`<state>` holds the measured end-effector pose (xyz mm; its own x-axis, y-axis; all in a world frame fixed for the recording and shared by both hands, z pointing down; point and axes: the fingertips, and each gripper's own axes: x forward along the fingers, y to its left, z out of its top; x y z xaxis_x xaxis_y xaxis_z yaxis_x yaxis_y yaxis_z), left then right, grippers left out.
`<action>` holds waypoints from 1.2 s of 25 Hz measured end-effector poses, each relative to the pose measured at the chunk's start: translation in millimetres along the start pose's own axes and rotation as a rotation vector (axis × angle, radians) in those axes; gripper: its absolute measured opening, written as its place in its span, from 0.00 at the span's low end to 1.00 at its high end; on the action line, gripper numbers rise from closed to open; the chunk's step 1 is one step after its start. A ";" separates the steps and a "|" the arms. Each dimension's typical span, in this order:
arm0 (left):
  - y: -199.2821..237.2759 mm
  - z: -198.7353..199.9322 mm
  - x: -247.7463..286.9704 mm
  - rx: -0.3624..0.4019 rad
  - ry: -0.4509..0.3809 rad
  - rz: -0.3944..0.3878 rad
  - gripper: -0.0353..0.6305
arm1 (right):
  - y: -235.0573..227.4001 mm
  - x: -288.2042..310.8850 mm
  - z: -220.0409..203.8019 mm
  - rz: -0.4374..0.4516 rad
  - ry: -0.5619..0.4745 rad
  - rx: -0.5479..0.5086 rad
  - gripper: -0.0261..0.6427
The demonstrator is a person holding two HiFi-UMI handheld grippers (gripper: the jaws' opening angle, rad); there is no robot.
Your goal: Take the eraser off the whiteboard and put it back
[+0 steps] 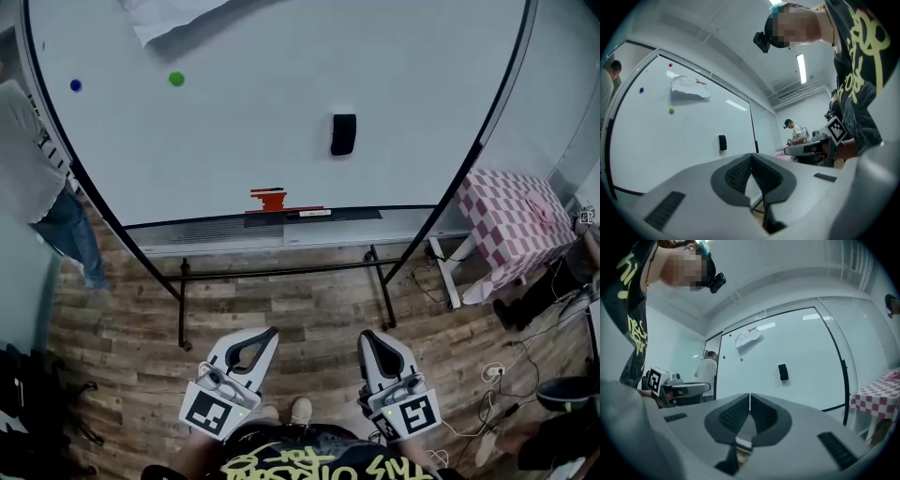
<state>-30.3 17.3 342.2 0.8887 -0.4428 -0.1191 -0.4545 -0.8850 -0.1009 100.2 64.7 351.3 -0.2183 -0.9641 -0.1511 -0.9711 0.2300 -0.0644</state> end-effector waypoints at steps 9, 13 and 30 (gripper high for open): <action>28.7 4.0 -5.8 -0.002 0.009 0.021 0.06 | 14.7 25.5 1.2 0.025 -0.004 -0.003 0.06; 28.3 1.1 -6.8 -0.001 0.016 0.021 0.06 | 12.4 26.1 0.4 0.020 -0.005 0.004 0.06; -0.7 -15.9 9.7 -0.010 0.057 0.074 0.06 | -20.3 0.5 -17.0 0.055 0.053 0.036 0.06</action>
<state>-20.4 11.3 356.8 0.8549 -0.5141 -0.0690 -0.5185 -0.8510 -0.0836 118.2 57.3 369.3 -0.2766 -0.9555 -0.1028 -0.9537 0.2861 -0.0931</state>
